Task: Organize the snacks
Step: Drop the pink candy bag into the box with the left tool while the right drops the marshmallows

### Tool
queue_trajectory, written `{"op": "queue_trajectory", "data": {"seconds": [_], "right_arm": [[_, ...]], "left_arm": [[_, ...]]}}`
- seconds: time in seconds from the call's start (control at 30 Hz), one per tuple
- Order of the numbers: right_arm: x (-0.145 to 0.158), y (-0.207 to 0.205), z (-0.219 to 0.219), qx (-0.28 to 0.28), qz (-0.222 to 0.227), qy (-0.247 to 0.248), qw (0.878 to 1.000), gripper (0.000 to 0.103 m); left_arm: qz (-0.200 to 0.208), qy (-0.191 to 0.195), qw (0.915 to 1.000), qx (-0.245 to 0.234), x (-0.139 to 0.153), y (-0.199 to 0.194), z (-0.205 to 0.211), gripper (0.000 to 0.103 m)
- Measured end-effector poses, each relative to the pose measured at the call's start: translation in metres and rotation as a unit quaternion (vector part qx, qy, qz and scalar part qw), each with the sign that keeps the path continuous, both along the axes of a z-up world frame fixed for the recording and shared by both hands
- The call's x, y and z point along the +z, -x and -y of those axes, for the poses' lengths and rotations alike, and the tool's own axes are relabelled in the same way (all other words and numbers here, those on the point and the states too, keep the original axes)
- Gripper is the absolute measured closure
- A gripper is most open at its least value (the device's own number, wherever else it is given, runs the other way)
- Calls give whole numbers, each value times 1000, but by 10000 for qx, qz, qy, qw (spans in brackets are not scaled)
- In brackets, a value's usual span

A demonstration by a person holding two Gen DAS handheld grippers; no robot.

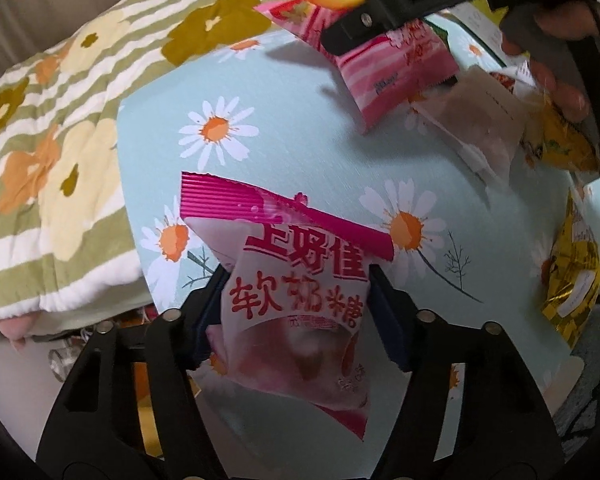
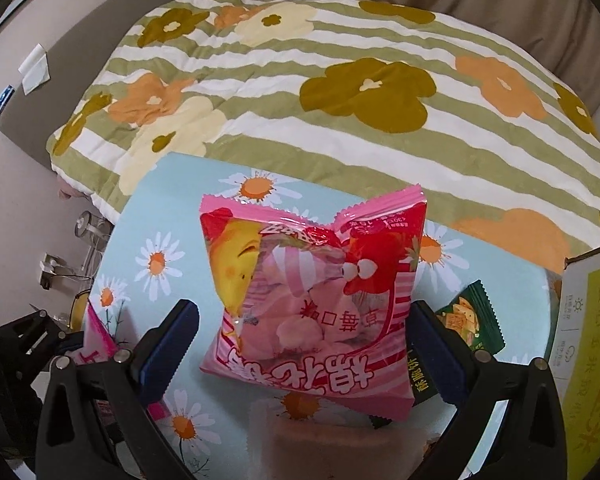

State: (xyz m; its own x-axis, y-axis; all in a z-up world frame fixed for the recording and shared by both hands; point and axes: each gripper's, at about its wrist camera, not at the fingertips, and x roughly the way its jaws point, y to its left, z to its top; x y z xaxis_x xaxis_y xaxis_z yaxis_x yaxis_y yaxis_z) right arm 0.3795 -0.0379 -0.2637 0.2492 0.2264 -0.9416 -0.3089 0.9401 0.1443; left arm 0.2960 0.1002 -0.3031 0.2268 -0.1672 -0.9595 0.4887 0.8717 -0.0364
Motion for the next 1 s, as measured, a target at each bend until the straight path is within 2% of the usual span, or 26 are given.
{"op": "queue_trajectory", "data": {"seconds": [0.1,0.23,0.43,0.5,0.63,0.83,1.0], "right_arm": [[-4,-1,-3,23,-78,96,9999,8],[-8,-1,-5,46,-74,244,9997,11],[-8,1,-9,126,69,422,9990,24],[-5,4,-12,219,95,454,9987,31],[-2,11,-16,326,95,488,9982,35],[19,25,-14,301,225,176,9991,36],[60,37,-1,252,501,-210,9982,36]], "left_arm": [[-15,69,9999,135,2,-2,-4,46],[-9,140,9992,371,4,-2,-11,48],[-8,272,9973,687,6,-2,-19,49],[12,293,9967,752,7,-1,-20,49],[107,331,9955,882,12,1,-22,49],[210,376,9932,1079,26,5,-23,49],[335,416,9905,1270,52,7,-18,49]]}}
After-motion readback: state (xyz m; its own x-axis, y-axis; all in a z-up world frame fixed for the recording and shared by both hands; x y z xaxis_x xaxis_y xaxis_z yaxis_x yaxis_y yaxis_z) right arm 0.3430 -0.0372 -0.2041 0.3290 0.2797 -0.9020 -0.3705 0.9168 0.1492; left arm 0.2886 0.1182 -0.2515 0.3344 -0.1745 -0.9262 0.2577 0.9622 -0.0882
